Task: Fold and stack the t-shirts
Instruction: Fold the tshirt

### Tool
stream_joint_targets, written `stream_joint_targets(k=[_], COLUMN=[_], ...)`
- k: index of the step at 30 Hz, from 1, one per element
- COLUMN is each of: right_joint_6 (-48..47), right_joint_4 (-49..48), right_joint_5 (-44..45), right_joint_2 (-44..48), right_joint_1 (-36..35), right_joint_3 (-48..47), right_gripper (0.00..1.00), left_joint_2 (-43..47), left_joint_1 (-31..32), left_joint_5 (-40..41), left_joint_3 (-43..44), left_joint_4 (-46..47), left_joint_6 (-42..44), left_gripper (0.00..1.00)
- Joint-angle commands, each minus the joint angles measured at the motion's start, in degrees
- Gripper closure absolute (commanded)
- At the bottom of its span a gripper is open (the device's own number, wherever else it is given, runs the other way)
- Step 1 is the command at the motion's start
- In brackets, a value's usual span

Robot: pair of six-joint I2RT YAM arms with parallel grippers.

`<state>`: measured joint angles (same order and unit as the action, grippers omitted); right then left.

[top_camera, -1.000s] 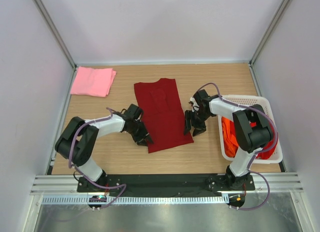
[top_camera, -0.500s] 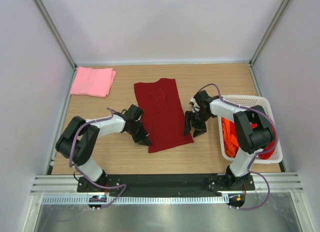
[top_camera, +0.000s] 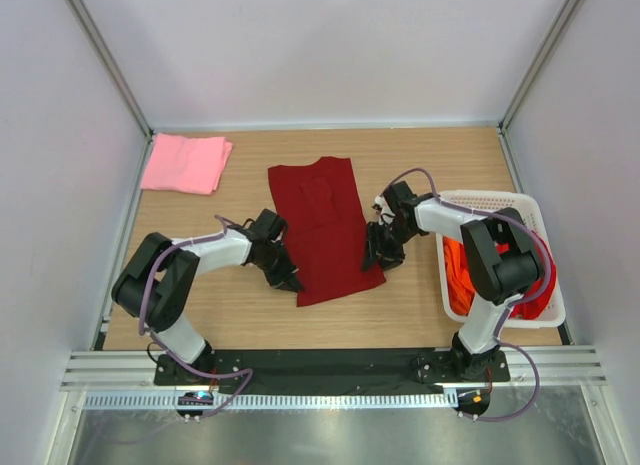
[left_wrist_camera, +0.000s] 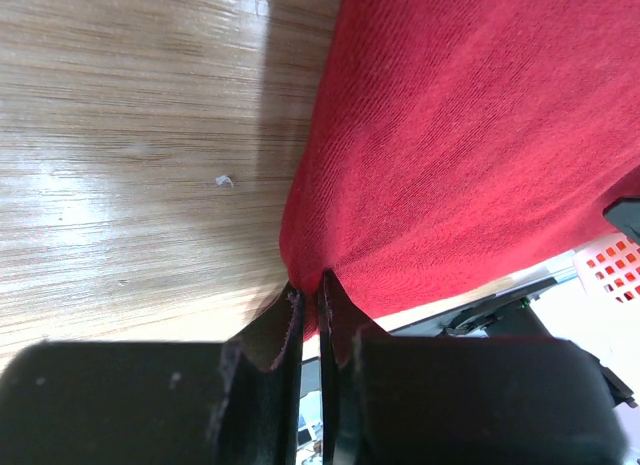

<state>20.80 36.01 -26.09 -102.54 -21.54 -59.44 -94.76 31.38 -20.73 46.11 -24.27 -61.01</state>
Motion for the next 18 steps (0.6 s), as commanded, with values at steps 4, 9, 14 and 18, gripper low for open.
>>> stream_joint_targets(k=[4, 9, 14, 18], right_joint_6=[-0.14, 0.56, 2.23, 3.9], right_joint_4=[-7.35, -8.67, -9.03, -9.03], right_joint_5=[3.23, 3.06, 0.43, -0.02], right_joint_2=[-0.82, 1.55, 4.98, 8.49], right_joint_1=[-0.61, -0.52, -1.04, -3.15], right_joint_3=[3.01, 4.07, 6.26, 7.41], right_gripper=[0.63, 0.91, 0.99, 0.99], left_joint_2=[-3.94, -2.01, 1.06, 4.23], left_joint_1=[0.44, 0.35, 0.79, 2.81], left_joint_5=[12.73, 13.17, 13.87, 15.37], left_joint_3=[-2.51, -2.34, -1.46, -0.14], left_joint_4=[-3.94, -4.91, -6.84, -10.0], left_joint_6=[3.79, 4.59, 5.9, 6.0], left_gripper=[0.95, 0.99, 1.0, 1.0])
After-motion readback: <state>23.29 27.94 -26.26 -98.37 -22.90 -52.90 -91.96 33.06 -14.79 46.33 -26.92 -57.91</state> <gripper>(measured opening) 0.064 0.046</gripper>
